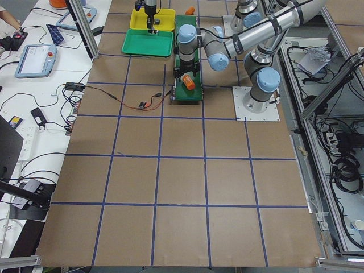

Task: Sort buttons by color to trays
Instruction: 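Drop button into green tray with right gripper while left sets cylinder on belt, then move the right gripper down to the belt and grasp a yellow-capped button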

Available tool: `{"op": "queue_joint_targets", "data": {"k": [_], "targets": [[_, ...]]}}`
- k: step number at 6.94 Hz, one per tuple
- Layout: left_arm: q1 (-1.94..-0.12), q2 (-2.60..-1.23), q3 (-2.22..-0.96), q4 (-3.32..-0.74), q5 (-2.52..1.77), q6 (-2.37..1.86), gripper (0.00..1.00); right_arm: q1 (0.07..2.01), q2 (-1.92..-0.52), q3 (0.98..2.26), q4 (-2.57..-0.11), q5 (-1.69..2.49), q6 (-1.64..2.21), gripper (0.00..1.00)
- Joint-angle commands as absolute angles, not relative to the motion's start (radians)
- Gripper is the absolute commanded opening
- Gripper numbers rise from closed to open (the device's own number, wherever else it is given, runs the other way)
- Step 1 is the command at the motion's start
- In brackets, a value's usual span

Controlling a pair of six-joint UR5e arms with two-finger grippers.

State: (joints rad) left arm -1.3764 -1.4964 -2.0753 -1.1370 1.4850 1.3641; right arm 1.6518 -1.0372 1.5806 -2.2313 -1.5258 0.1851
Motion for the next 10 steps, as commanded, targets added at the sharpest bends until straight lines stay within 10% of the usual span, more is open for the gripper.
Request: {"op": "queue_joint_targets", "data": {"k": [1, 3, 10], "targets": [[-1.382, -1.506, -1.892, -1.318, 1.476, 1.091, 1.00, 1.652, -1.029, 1.589, -2.238, -1.526, 0.193, 0.82], [-1.422, -1.518, -1.772, -1.382, 1.482, 0.866, 1.00, 1.646, -1.063, 1.594, -2.234, -1.532, 0.184, 1.00], [-1.503, -1.546, -1.617, -1.549, 1.581, 0.061, 1.00, 1.652, -1.460, 1.762, -1.790, -1.517, 0.190, 1.00]]}}
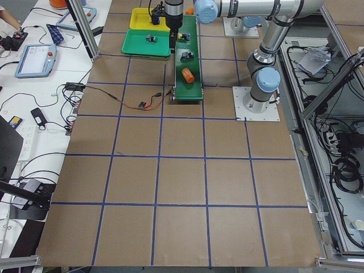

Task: Sort buttons by color to trays
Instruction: 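Move the right gripper down to the belt and grasp a yellow-capped button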

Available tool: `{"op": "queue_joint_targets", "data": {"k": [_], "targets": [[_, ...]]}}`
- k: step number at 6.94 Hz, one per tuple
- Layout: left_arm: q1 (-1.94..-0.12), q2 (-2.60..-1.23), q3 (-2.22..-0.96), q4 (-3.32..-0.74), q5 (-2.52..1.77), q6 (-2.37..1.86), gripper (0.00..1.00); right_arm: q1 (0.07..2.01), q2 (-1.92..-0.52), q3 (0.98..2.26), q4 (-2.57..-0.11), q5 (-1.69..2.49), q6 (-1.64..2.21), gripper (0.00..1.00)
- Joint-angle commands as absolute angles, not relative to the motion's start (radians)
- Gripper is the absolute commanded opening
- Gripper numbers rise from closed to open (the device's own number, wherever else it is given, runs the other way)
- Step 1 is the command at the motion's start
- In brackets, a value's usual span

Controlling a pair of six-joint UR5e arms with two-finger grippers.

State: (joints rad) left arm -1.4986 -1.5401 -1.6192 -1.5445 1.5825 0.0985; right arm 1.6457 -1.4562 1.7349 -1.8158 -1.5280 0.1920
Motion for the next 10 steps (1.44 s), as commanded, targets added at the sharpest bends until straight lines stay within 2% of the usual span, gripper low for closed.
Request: {"op": "queue_joint_targets", "data": {"k": [1, 2, 7, 8, 9, 10], "targets": [[-1.512, -1.528, -1.609, -1.552, 1.577, 0.066, 1.00, 1.655, -1.441, 1.820, -1.805, -1.514, 0.187, 1.00], [-1.514, -1.516, -1.605, -1.552, 1.563, 0.072, 1.00, 1.655, -1.428, 1.863, -1.810, -1.511, 0.186, 1.00], [-1.511, -1.514, -1.612, -1.595, 1.563, 0.103, 1.00, 1.654, -1.350, 1.903, -1.836, -1.434, 0.176, 1.00], [-1.511, -1.513, -1.611, -1.595, 1.563, 0.103, 1.00, 1.645, -1.351, 1.934, -1.842, -1.443, 0.172, 0.97], [-1.511, -1.513, -1.609, -1.595, 1.562, 0.103, 1.00, 1.644, -1.350, 1.937, -1.853, -1.445, 0.185, 0.41], [-1.511, -1.511, -1.609, -1.595, 1.563, 0.103, 1.00, 1.643, -1.350, 1.936, -1.855, -1.445, 0.181, 0.03]]}}
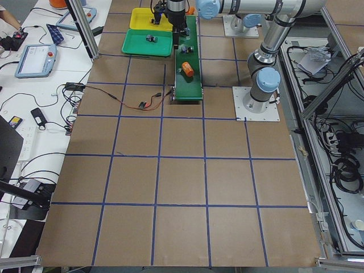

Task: Sort buttons by color to trays
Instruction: 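Move the right gripper down to the belt and grasp a yellow-capped button, then carry the yellow-capped button into the yellow tray and open the right gripper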

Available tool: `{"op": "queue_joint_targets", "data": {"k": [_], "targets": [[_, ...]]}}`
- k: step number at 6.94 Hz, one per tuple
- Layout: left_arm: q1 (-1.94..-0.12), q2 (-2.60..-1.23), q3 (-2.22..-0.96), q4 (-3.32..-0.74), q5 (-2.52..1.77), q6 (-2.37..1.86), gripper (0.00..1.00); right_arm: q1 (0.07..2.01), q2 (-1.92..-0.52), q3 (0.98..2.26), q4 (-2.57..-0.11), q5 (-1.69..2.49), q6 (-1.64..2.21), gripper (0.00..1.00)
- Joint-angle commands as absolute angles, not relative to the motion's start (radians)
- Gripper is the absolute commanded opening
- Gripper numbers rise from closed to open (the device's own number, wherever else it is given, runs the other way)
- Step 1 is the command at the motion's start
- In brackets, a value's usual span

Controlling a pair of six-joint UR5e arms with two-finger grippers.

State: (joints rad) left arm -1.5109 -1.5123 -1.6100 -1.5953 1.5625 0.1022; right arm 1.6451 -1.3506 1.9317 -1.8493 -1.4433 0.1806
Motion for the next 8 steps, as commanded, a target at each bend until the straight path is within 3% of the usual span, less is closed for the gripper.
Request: {"op": "queue_joint_targets", "data": {"k": [1, 3, 6, 8], "targets": [[-1.511, -1.511, -1.608, -1.595, 1.562, 0.103, 1.00, 1.641, -1.350, 1.933, -1.855, -1.447, 0.181, 0.00], [-1.511, -1.511, -1.611, -1.595, 1.562, 0.103, 1.00, 1.617, -1.359, 1.899, -1.853, -1.453, 0.180, 0.00], [-1.511, -1.511, -1.608, -1.594, 1.560, 0.103, 1.00, 1.476, -1.348, 1.713, -1.858, -1.448, 0.169, 0.00], [-1.512, -1.509, -1.611, -1.594, 1.559, 0.103, 1.00, 1.462, -1.225, 1.561, -1.913, -1.486, 0.144, 0.00]]}}
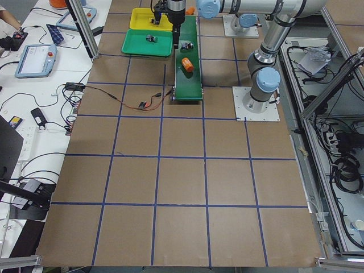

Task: Sort buttons by color to trays
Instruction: 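Carry the yellow-capped button into the yellow tray and open the right gripper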

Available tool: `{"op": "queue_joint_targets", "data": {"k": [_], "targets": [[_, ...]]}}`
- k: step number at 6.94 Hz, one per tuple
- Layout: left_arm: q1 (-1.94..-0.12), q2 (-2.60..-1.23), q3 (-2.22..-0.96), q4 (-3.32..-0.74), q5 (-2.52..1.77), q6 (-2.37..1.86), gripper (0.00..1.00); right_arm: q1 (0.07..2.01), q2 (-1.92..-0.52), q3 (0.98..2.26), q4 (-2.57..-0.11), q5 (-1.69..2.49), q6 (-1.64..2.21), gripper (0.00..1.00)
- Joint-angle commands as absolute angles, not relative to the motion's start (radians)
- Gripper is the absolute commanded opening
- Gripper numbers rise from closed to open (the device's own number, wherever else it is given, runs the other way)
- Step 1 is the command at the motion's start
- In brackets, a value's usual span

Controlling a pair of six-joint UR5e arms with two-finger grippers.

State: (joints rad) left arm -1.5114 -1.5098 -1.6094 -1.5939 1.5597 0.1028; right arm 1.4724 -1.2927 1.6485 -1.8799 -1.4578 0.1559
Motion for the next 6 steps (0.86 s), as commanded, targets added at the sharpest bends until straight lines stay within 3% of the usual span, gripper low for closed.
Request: {"op": "queue_joint_targets", "data": {"k": [1, 2, 4, 5, 6], "targets": [[-1.513, -1.508, -1.612, -1.594, 1.559, 0.103, 1.00, 1.460, -1.139, 1.516, -1.966, -1.540, 0.090, 0.00], [-1.513, -1.508, -1.612, -1.594, 1.559, 0.103, 1.00, 1.427, -1.090, 1.511, -2.021, -1.596, 0.013, 0.01], [-1.511, -1.506, -1.612, -1.594, 1.559, 0.103, 1.00, 1.365, -1.057, 1.514, -2.025, -1.595, -0.052, 0.24], [-1.512, -1.508, -1.611, -1.594, 1.559, 0.103, 1.00, 1.358, -1.048, 1.519, -2.025, -1.591, -0.083, 0.83], [-1.511, -1.508, -1.611, -1.594, 1.559, 0.103, 1.00, 1.356, -1.046, 1.520, -2.022, -1.589, -0.083, 1.00]]}}
